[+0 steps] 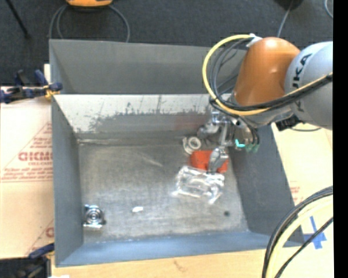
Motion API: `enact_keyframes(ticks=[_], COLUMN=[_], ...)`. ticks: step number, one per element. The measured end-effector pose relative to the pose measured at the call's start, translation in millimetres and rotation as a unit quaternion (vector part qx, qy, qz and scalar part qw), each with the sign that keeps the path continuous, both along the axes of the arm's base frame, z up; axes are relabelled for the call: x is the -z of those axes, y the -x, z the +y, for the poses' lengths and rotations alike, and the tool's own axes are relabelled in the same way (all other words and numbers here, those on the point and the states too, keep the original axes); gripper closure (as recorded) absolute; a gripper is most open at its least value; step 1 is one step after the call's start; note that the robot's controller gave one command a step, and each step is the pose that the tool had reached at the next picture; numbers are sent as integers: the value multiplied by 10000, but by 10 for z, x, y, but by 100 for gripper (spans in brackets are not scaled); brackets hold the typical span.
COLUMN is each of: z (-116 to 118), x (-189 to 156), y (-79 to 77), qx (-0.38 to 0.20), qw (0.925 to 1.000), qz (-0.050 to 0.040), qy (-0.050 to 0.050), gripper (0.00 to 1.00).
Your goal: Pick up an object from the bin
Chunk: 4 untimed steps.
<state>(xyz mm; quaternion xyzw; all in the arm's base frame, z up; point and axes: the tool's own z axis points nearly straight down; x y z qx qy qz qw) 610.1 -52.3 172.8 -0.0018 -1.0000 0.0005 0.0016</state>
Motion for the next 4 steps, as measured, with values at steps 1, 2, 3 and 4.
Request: enact_keyframes(ticks=[1,2,3,4], z=[-424,-304,-312,-294], x=[846,962,937,-293], y=[-413,-222,-242,-194], qx=[800,1370,1357,1622], qw=[9968,9906,9907,9867], qz=[-28,-53,-86,-83], qy=[-17,-1,9,-8], gripper=[0,0,100,100])
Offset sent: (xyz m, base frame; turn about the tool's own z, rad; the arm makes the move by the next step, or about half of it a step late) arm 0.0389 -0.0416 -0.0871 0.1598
